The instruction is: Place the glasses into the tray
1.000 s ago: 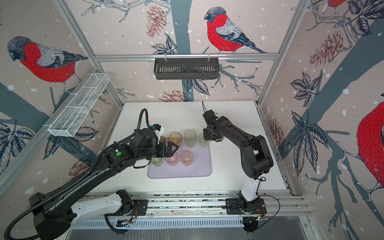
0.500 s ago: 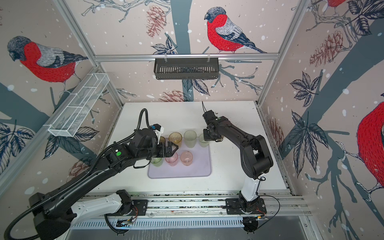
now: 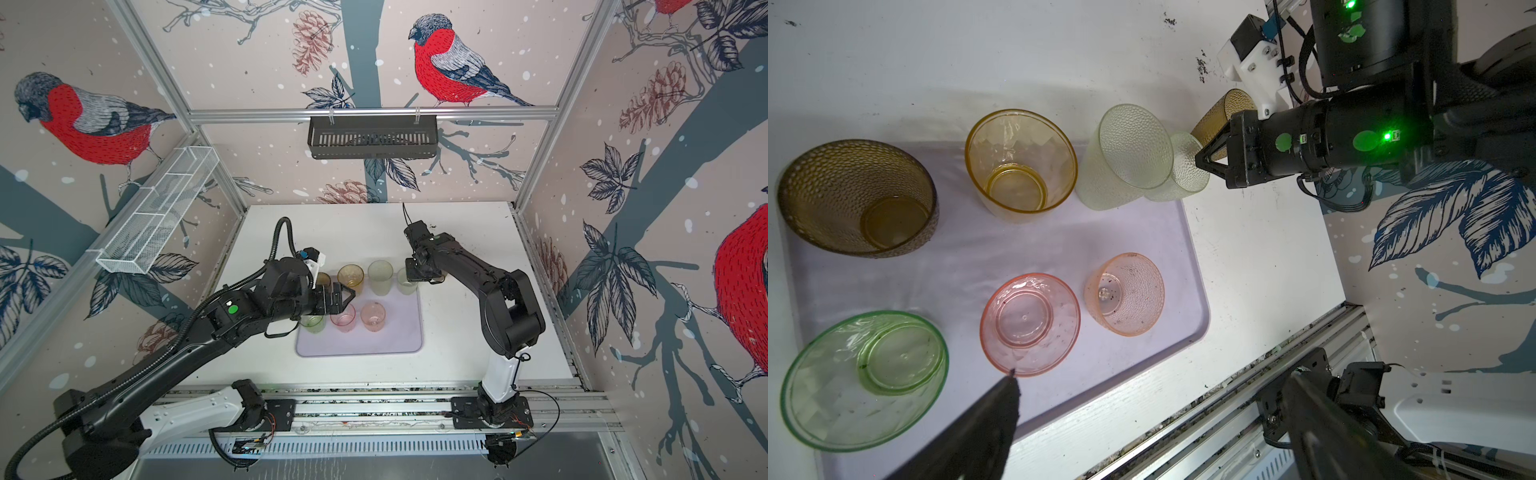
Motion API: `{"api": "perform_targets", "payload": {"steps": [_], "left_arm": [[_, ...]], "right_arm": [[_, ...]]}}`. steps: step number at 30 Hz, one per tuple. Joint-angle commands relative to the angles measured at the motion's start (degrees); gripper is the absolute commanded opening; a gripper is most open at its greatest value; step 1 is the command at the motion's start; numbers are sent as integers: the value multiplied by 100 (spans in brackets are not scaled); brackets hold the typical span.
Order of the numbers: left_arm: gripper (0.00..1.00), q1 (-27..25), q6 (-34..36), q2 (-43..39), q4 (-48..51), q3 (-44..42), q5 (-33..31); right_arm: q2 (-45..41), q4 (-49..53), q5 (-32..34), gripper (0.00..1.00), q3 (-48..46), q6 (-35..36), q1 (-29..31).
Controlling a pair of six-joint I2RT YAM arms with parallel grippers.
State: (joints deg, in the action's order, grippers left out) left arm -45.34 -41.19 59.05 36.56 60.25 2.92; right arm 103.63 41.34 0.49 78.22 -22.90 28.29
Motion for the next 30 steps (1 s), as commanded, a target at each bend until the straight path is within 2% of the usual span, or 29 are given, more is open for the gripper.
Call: {"api": "perform_targets", "payload": {"steps": [1, 12, 30], "left_arm": [[98, -10, -73, -25, 18, 2, -90], [98, -10, -75, -25, 28, 37, -81], [98, -9, -65, 1, -17, 11, -33]], "right_arm": [[19, -2, 52, 9, 18, -31, 25], [-36, 14, 89, 20, 41, -51, 53], [-420, 167, 291, 47, 88, -128, 72]]}}
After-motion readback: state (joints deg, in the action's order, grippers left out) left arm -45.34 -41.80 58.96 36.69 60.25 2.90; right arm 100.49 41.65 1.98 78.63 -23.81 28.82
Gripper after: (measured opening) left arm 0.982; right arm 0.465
